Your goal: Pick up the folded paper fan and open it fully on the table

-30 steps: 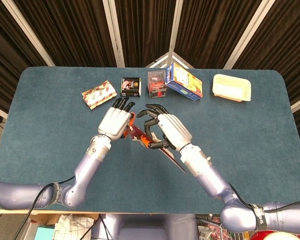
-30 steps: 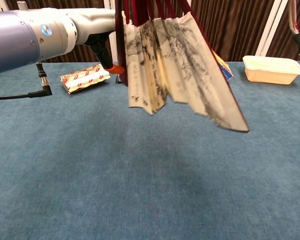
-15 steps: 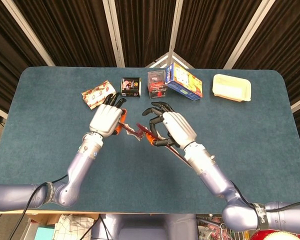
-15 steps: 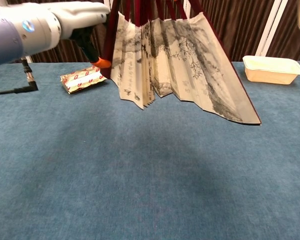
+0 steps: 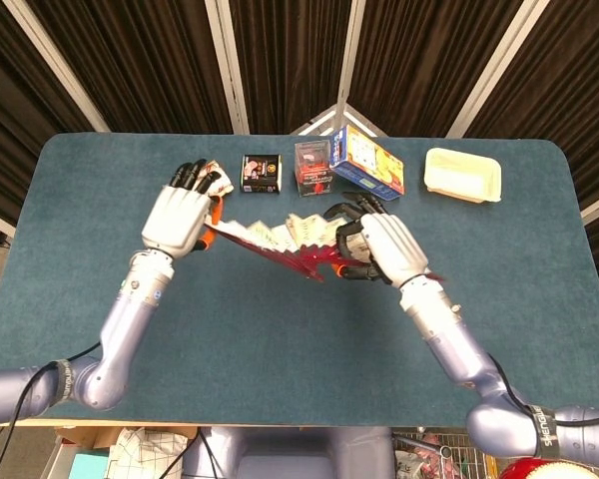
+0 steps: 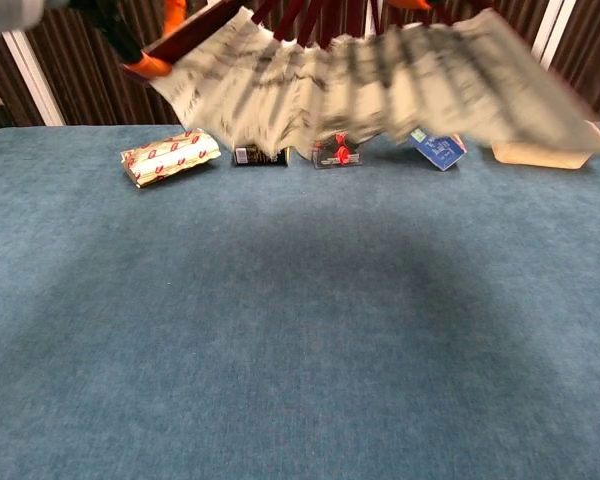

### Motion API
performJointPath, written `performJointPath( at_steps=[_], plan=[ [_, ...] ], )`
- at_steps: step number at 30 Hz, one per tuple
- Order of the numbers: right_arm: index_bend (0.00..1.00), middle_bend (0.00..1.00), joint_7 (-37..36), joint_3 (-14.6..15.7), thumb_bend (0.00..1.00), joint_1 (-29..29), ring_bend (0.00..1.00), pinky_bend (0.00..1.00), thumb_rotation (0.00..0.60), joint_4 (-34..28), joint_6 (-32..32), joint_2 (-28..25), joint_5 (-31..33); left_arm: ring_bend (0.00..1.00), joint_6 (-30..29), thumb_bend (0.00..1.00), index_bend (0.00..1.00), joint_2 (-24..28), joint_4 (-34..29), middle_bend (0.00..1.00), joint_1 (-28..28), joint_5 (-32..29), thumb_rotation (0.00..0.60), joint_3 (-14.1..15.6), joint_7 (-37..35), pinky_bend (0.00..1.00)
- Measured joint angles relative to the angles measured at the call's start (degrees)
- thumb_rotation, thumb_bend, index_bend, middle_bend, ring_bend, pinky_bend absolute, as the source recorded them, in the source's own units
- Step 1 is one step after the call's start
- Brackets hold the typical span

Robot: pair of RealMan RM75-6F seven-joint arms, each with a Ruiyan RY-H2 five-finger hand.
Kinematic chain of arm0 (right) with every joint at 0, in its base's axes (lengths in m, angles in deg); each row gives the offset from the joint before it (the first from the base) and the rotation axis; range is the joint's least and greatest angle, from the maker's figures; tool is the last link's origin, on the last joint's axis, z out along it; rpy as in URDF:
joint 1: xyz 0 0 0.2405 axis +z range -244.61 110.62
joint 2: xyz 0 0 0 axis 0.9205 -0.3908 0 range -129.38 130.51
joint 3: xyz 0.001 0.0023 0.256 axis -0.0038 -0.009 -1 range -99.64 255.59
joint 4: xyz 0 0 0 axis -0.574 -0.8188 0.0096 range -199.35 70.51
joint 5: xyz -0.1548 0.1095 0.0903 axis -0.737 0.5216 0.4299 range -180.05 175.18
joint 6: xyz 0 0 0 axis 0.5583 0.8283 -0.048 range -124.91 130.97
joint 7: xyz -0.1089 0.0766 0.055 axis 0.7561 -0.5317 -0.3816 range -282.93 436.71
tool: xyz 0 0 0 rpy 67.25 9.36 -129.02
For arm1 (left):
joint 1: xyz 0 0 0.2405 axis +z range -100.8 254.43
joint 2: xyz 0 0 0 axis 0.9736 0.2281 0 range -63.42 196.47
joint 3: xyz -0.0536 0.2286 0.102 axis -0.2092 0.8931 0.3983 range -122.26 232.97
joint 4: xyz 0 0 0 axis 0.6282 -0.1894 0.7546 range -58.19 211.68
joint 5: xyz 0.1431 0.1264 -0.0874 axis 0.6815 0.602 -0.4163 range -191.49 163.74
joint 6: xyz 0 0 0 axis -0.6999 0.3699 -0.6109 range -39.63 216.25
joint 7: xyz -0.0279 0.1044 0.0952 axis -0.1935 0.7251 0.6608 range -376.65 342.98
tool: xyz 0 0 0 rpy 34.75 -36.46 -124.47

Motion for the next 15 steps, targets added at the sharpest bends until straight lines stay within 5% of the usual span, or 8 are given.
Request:
performJointPath(
  at_steps=[15],
  plan=[
    [0.82,0.31,1.7,5.4,0.46,-4.6,0.1,0.0,0.6,2.1,-1.3,-2.7,-8.3,0.0,-0.4,0.46,0.72,3.7,-2.6,0.17,2.3,1.9,0.6,0.8,-1.8,0.09]
  ],
)
